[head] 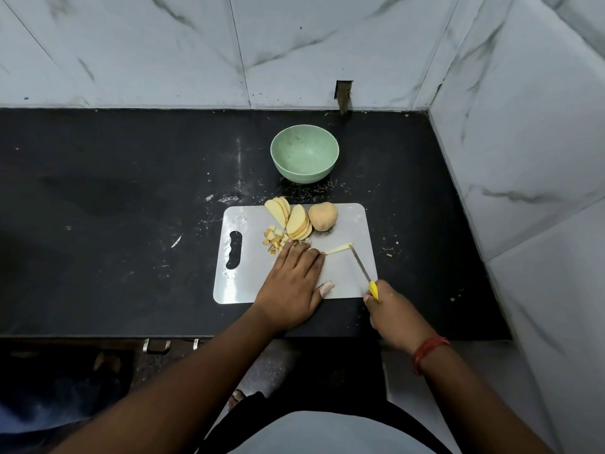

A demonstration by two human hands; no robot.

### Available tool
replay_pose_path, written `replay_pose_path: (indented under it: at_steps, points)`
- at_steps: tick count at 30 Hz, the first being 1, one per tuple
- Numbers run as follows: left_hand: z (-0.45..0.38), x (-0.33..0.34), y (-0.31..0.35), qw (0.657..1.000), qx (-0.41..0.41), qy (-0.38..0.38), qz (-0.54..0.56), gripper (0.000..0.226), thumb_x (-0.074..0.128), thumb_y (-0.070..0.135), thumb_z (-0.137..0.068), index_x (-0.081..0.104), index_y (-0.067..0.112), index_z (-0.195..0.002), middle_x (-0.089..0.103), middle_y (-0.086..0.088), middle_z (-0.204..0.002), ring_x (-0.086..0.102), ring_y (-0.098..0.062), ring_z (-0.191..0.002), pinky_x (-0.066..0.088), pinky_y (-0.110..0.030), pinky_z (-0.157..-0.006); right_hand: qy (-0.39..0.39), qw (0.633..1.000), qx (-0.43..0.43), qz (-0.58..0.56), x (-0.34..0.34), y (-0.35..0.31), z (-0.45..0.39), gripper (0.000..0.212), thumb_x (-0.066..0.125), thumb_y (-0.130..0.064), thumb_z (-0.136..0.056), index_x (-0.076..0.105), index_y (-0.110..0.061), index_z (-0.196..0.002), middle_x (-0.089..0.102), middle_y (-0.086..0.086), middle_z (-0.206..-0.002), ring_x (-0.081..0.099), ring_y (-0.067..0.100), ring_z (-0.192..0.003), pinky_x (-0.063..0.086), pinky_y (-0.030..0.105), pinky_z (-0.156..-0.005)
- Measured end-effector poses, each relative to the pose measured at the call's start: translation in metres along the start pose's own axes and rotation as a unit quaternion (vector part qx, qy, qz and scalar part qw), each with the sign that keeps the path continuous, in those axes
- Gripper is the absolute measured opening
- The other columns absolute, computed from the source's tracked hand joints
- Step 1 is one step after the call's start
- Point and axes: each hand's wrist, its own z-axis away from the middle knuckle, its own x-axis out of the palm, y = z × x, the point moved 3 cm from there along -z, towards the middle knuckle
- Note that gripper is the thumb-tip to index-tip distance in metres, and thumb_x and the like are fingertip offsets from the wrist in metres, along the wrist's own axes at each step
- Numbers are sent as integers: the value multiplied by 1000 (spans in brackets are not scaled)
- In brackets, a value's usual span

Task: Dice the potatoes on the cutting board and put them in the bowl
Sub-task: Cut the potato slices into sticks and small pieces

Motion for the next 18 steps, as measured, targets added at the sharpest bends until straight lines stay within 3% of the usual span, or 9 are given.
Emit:
replay_pose_path:
  at_steps: [3, 9, 14, 18]
  points:
    - [-1, 1, -1, 1000, -1, -7, 2, 60, 39, 51, -106, 58, 5, -140, 57, -11, -136, 45, -35, -137, 23, -55, -123, 12, 999, -7, 30, 0, -4, 0, 15, 42, -26, -102, 45, -11, -103, 57, 8, -82, 61, 28, -79, 46, 35, -67]
    - [-1, 1, -1, 1000, -3, -10, 8, 60, 38, 50, -106, 58, 6, -140, 57, -9, -137, 45, -33, -136, 22, -54, -124, 27, 995, -12, 96, -1, -11, -7, 8, 39, -18, -102, 41, -10, -103, 52, 6, -80, 52, 22, -69, 37, 29, -63]
    - [-2, 3, -2, 1000, -3, -17, 12, 58, 39, 50, -106, 57, 7, -141, 57, -8, -137, 45, -33, -136, 22, -53, -124, -1, 991, -2, 133, 5, -15, -16, 4, 38, -9, -99, 35, -11, -100, 50, 9, -84, 49, 26, -79, 35, 26, -63]
    - [-2, 3, -2, 1000, -3, -14, 13, 59, 41, 49, -105, 58, 6, -141, 58, -9, -137, 45, -33, -136, 23, -54, -124, -11, 990, -10, 140, 1, -20, -16, 9, 36, -14, -101, 40, -11, -109, 58, 16, -109, 59, 33, -100, 38, 29, -75]
